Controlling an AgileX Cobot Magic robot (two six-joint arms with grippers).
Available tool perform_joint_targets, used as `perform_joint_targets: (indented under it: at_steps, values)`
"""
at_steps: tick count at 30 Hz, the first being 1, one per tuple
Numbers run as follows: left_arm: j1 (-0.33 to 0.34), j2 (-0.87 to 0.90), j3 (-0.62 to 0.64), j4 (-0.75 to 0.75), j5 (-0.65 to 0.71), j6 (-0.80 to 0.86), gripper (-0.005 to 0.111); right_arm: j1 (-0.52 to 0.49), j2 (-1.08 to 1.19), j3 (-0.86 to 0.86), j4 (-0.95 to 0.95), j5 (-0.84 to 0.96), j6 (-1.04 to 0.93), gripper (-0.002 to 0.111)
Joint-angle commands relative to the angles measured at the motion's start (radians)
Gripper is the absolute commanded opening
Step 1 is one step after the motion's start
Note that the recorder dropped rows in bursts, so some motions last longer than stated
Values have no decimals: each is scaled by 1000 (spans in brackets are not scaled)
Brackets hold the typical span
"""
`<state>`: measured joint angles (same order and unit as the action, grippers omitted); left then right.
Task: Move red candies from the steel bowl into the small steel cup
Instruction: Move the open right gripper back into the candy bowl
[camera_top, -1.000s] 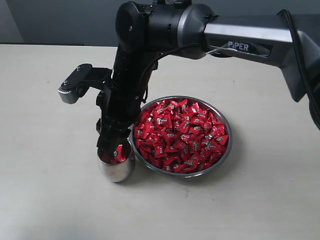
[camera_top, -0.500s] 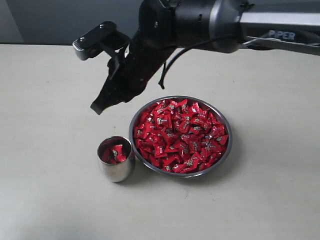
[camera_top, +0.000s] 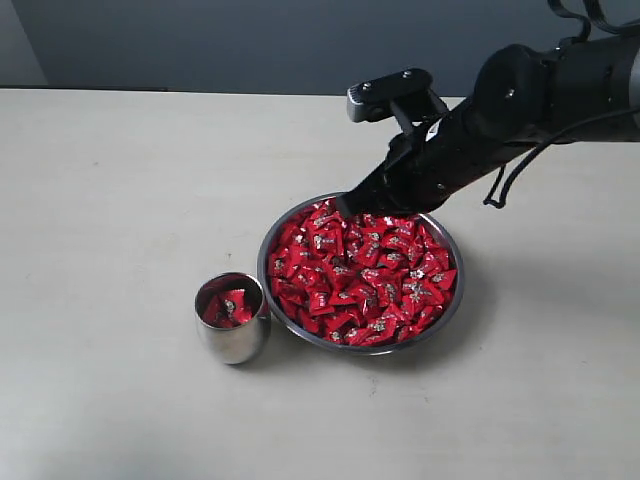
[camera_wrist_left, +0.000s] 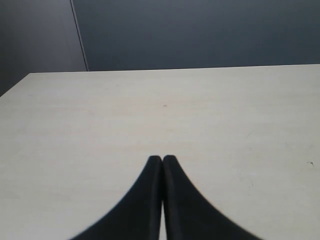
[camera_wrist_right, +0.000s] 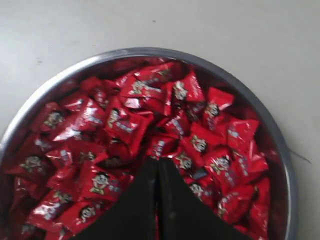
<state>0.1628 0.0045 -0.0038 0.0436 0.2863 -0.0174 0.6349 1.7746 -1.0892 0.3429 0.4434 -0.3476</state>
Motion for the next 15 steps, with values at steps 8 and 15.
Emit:
perform_joint_targets:
  at_steps: [8, 15]
  values:
    - [5, -4, 4, 1, -2, -3, 0, -17, -12, 5, -29, 176, 8, -1]
    - [5, -4, 4, 1, -2, -3, 0, -17, -12, 5, -18, 187, -10, -1]
